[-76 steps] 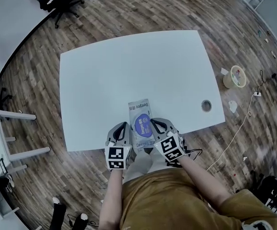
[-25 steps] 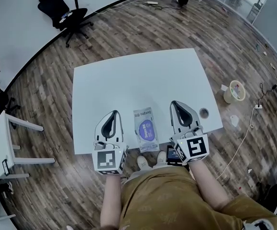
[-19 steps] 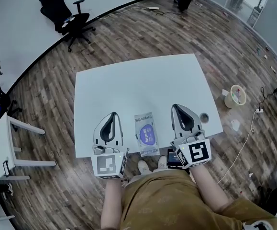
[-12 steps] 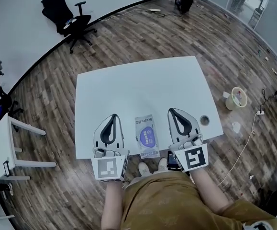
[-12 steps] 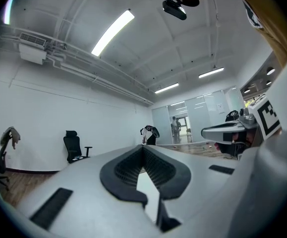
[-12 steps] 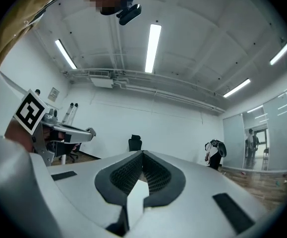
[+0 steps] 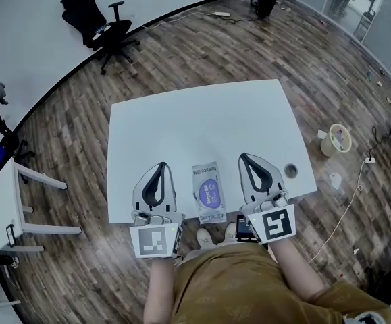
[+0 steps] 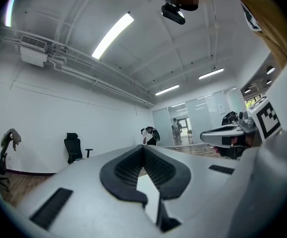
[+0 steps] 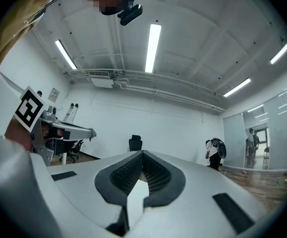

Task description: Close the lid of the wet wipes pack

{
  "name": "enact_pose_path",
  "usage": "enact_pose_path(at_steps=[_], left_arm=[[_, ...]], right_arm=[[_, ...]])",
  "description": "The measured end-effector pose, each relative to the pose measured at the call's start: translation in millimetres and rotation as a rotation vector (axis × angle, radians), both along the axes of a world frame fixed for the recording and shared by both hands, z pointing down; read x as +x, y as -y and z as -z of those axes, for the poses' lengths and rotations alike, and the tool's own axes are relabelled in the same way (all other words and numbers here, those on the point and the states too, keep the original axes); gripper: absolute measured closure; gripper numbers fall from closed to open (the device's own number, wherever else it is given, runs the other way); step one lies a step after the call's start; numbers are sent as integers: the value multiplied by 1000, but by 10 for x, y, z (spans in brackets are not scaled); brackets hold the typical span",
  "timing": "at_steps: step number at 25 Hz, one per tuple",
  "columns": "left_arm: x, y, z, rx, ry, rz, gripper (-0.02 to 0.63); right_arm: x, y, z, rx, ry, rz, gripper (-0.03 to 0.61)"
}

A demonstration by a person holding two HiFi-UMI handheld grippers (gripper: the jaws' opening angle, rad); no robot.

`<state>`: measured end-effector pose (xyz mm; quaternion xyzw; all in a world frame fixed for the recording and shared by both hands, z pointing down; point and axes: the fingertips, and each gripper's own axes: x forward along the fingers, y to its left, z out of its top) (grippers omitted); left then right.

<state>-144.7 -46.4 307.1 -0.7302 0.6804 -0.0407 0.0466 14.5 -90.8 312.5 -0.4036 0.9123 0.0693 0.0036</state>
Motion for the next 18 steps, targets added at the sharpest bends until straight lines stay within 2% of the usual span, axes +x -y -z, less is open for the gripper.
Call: enact_pose_path(at_steps=[9,18], left_arm=[[21,7,45,15,-33,-12,618],[41,34,19,4,-41,-21,618]], right_arm=[[36,26,52,39,-15,-5,572],[39,51,31,5,-11,-12,572]])
